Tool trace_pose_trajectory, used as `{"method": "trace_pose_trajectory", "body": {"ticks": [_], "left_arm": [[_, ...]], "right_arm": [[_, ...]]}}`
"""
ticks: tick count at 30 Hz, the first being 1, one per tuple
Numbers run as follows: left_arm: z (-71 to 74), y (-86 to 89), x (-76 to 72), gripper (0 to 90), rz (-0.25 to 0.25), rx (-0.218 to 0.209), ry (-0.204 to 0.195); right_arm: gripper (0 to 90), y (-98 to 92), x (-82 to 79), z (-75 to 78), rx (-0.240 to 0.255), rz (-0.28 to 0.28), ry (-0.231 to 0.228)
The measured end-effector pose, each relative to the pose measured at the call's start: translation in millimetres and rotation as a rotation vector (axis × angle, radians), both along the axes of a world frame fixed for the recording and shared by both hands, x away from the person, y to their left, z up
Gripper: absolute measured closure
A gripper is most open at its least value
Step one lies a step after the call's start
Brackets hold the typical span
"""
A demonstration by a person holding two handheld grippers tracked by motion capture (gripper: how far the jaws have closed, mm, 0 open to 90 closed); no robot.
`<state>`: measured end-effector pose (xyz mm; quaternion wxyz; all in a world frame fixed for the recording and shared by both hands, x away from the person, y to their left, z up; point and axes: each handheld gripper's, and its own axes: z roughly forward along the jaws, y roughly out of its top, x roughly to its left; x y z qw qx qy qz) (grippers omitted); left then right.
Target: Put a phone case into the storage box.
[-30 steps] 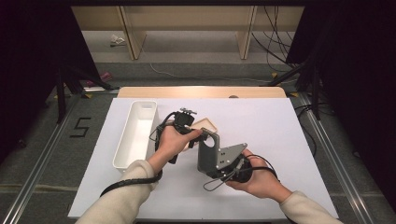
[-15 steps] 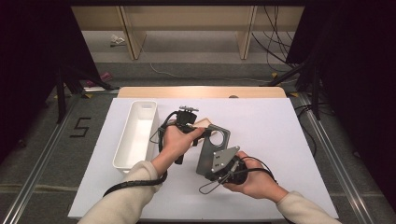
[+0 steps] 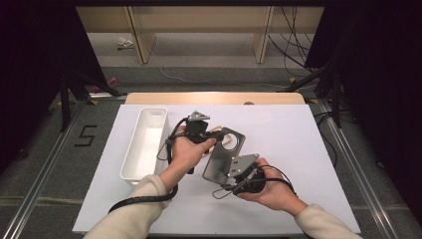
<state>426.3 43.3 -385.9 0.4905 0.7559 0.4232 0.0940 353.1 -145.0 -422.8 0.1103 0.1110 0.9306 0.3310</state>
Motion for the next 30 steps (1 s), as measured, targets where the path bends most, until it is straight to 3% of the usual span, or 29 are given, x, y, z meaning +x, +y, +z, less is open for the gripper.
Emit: {"method": "trace_pose_trajectory", "body": {"ticks": [6,10,14,18,24,30], "left_arm": [[2.7,9.5,-4.7,82.2,0.022,0.004,-0.098],[6.9,15.6,-8.5,82.2,0.039,-0.007,-0.152],[9.7,22.8,-11.0,82.1,0.064,0.008,-0.204],[10.6,29.2,-10.9,82.2,0.083,0.0,-0.212],[18.7,47.5,-11.5,82.2,0.116,-0.06,-0.239],[29.0,62.9,-12.5,82.2,0.137,-0.106,-0.259]], "right_arm": [[37.0,-11.0,6.4,2.4,0.078,-0.091,-0.034],[26.4,-14.5,7.8,5.3,0.135,-0.119,-0.042],[18.8,-17.3,5.9,9.6,0.204,-0.131,-0.029],[16.1,-21.6,4.8,11.8,0.242,-0.152,-0.05],[16.0,-30.9,7.3,11.2,0.288,-0.202,-0.037],[16.0,-35.7,7.2,11.0,0.294,-0.221,-0.034]]}}
